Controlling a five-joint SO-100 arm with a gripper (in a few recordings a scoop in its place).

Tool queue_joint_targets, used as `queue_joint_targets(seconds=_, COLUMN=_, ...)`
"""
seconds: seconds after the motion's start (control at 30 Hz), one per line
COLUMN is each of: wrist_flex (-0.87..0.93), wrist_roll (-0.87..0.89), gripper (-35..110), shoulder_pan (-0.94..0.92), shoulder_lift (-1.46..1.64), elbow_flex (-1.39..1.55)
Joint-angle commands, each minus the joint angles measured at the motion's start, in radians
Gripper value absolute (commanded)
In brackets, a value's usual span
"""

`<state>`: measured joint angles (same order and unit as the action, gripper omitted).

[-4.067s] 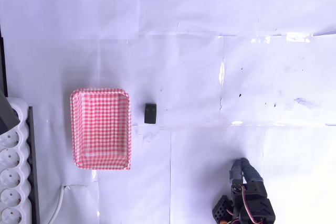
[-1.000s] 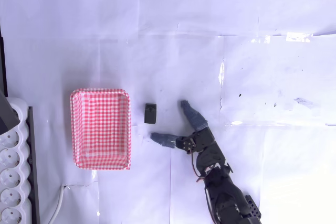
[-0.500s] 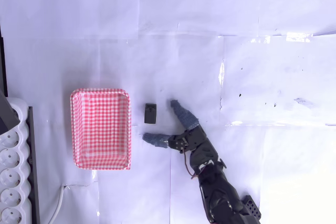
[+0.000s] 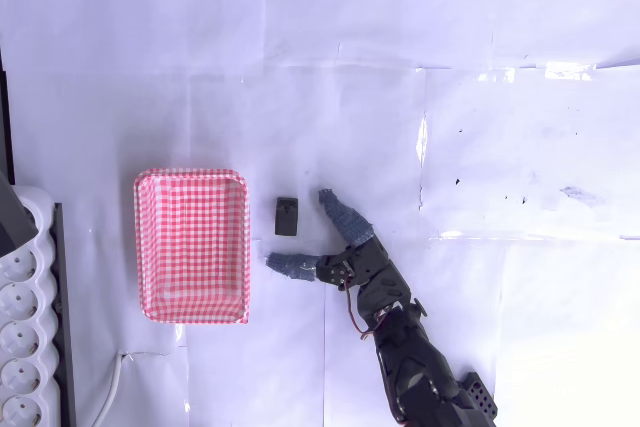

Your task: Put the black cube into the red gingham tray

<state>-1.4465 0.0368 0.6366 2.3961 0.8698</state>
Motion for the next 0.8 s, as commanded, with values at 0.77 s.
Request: queue_joint_targets(seconds=0.77, wrist_flex=0.158, wrist_roll=-0.002, gripper=54, shoulder_pan=0.041, shoulder_lift=0.071, elbow_flex=0.291)
